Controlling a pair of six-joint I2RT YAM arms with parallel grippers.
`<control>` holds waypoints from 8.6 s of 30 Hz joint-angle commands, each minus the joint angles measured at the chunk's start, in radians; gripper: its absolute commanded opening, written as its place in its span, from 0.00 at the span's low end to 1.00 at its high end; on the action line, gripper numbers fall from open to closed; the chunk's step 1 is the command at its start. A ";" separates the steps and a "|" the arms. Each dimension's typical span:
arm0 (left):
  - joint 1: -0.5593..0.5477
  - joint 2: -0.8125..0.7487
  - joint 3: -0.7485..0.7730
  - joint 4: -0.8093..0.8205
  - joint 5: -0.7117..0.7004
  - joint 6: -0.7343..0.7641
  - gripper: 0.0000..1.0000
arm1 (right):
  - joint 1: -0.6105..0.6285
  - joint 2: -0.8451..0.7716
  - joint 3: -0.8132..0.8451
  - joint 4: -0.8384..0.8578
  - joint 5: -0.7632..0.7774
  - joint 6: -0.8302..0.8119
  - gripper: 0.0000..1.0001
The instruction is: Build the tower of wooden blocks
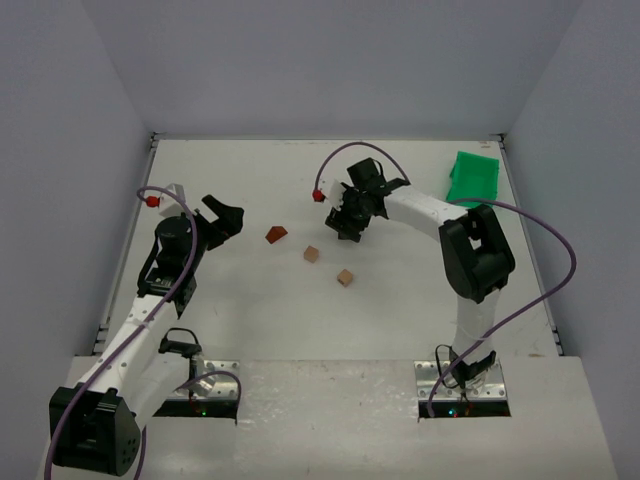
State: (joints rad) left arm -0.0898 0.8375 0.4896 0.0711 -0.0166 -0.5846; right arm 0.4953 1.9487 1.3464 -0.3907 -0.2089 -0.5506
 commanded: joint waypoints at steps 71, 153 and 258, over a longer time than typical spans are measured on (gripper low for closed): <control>0.007 -0.001 0.003 0.041 -0.006 0.006 1.00 | -0.148 -0.029 0.012 -0.217 0.563 0.927 0.07; 0.007 0.005 -0.003 0.050 0.010 0.003 1.00 | 0.098 0.084 0.019 0.101 0.517 1.158 0.56; -0.380 0.304 0.076 0.324 0.506 0.025 0.52 | 0.299 -0.680 -0.598 0.710 -0.049 0.499 0.14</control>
State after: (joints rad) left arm -0.4526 1.1446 0.5358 0.3914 0.4714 -0.5760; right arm 0.7902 1.3022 0.6751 0.2441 -0.2814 -0.0224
